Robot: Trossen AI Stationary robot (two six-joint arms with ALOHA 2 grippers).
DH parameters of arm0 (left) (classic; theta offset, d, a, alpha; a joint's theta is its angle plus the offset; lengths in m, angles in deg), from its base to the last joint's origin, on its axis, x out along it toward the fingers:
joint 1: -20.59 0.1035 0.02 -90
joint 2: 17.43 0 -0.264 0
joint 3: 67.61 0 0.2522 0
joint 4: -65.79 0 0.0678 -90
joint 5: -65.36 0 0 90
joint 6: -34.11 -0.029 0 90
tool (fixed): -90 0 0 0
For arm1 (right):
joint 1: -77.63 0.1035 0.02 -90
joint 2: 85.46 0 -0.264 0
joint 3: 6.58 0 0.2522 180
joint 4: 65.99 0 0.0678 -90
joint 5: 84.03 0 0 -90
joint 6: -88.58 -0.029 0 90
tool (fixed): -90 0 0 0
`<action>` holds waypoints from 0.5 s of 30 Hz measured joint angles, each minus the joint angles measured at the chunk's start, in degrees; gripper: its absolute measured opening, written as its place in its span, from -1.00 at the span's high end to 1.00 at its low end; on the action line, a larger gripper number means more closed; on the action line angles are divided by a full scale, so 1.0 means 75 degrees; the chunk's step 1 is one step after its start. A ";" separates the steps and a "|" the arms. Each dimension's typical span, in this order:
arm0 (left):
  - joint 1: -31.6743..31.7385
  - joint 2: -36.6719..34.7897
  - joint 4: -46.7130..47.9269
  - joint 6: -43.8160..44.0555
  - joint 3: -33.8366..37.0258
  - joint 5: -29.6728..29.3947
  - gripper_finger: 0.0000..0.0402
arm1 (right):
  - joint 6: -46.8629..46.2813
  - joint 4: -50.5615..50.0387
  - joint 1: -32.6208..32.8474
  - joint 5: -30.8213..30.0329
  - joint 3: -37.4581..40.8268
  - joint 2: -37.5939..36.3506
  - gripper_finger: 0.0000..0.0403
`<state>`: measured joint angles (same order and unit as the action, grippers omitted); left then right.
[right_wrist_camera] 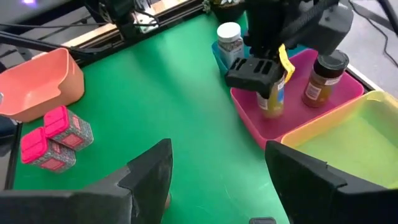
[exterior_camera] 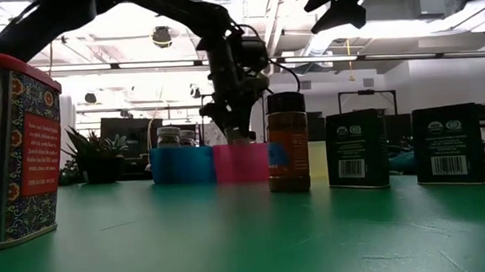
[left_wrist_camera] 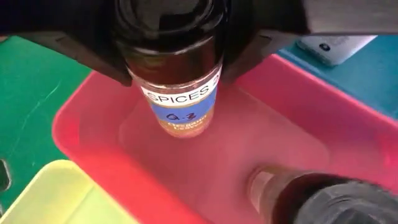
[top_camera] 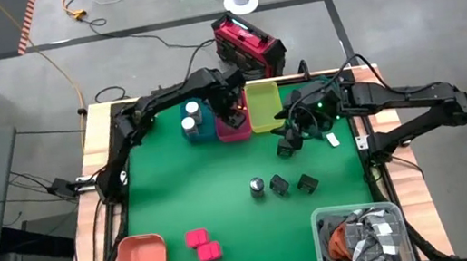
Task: Sort spices by type
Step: Put the left black seasoning bottle into the pink bin
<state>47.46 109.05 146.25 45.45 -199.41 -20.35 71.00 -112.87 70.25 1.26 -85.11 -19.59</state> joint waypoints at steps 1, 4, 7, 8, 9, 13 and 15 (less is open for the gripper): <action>-0.0015 0.0030 -0.0005 -0.0022 -0.0022 -0.0001 -0.21 | -0.0003 -0.0003 0.0000 0.0000 0.0000 0.0000 -0.41; -0.0026 0.0028 -0.0024 -0.0026 -0.0041 -0.0003 -0.36 | -0.0010 -0.0002 0.0000 0.0000 0.0000 0.0000 -0.41; -0.0025 -0.0013 -0.0010 -0.0080 -0.0041 -0.0007 -0.43 | -0.0011 -0.0003 0.0000 0.0003 0.0000 0.0000 -0.41; -0.0025 -0.0030 -0.0015 -0.0124 -0.0041 -0.0025 -0.44 | -0.0011 -0.0004 0.0000 0.0003 0.0000 0.0000 -0.41; -0.0025 -0.0073 -0.0029 -0.0158 -0.0048 -0.0094 -0.44 | -0.0008 -0.0006 0.0000 0.0003 0.0000 0.0000 -0.41; -0.0094 -0.0349 -0.0056 -0.0649 -0.0316 -0.0867 -0.45 | 0.0006 -0.0216 0.0000 0.0003 0.0000 -0.0046 -0.41; -0.0217 -0.0586 -0.0170 -0.1104 -0.0476 -0.1364 -0.45 | 0.0003 -0.0416 -0.0001 0.0006 0.0000 -0.0125 -0.41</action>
<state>45.83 104.65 144.98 37.17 -202.98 -30.58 71.02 -115.99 70.24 1.31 -85.11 -20.53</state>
